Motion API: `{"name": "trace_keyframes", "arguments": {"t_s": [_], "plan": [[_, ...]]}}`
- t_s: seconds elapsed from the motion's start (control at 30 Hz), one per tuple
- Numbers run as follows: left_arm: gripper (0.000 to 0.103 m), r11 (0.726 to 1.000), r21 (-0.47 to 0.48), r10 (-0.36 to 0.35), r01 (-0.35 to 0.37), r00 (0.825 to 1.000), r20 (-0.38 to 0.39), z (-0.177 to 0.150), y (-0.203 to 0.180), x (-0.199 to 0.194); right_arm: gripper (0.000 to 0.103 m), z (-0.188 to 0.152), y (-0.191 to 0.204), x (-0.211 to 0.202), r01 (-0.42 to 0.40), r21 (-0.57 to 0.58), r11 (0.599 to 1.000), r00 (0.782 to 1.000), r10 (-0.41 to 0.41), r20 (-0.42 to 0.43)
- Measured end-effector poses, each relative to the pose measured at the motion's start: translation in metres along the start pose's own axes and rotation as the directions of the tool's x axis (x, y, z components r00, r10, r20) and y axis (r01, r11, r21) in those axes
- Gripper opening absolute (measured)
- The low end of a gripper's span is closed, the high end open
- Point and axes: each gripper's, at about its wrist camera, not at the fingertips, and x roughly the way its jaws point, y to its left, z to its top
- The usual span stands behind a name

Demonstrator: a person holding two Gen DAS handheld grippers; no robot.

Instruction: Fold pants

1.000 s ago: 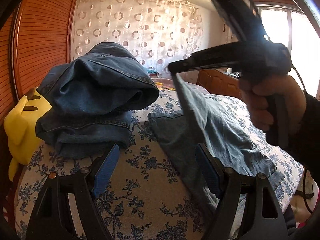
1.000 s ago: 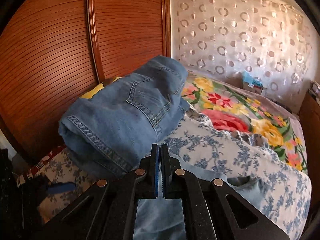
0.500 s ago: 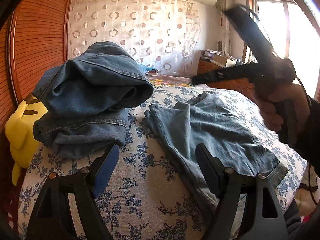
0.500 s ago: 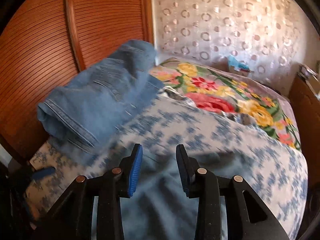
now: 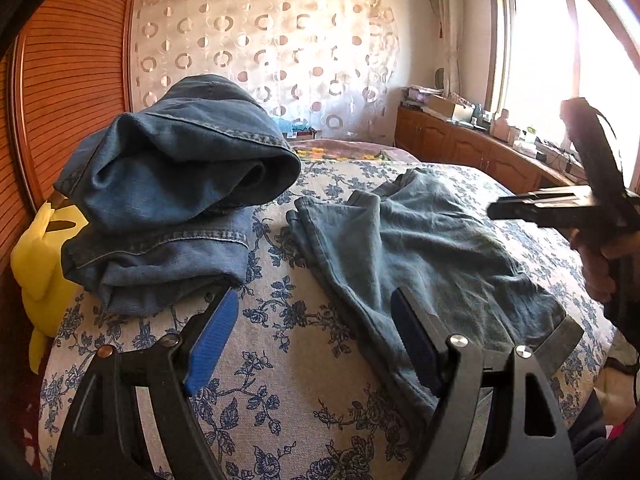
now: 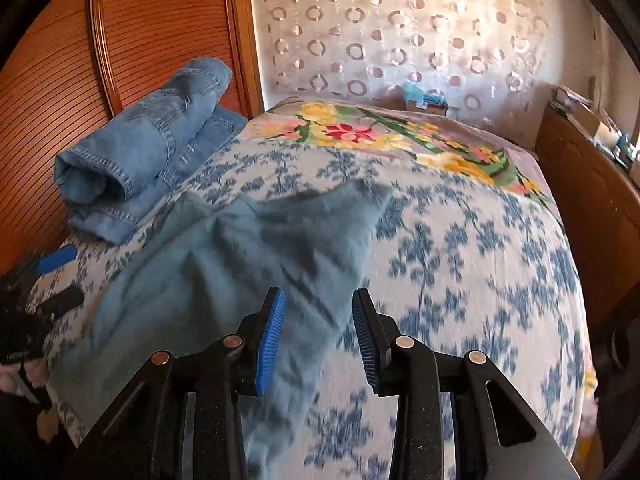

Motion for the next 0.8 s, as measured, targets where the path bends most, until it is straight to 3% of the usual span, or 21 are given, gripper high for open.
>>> {"name": "trace_keyframes", "arguments": {"t_s": [0.3,0.4,0.6,0.8], "plan": [[0.079,1.000,0.019,0.010,-0.009,1.000,-0.016,0.000,-0.004,0.003,0.038,-0.045,0.009,-0.035,-0.023,-0.009,1.000,1.000,0.023,0.012],[0.079,1.000,0.024,0.015,-0.014,1.000,-0.021,-0.001,-0.004,0.004,0.050,-0.056,0.016,-0.043,-0.037,-0.016,0.999,0.999,0.037,0.016],[0.079,0.999,0.033,0.019,-0.018,0.999,-0.033,0.000,-0.007,0.006,0.065,-0.072,0.028,-0.052,-0.037,-0.029,0.999,0.999,0.037,0.024],[0.079,0.999,0.044,0.025,-0.023,0.999,-0.043,0.000,-0.009,0.007,0.065,-0.080,0.035,-0.059,-0.072,-0.015,0.997,0.997,0.072,0.025]]}}
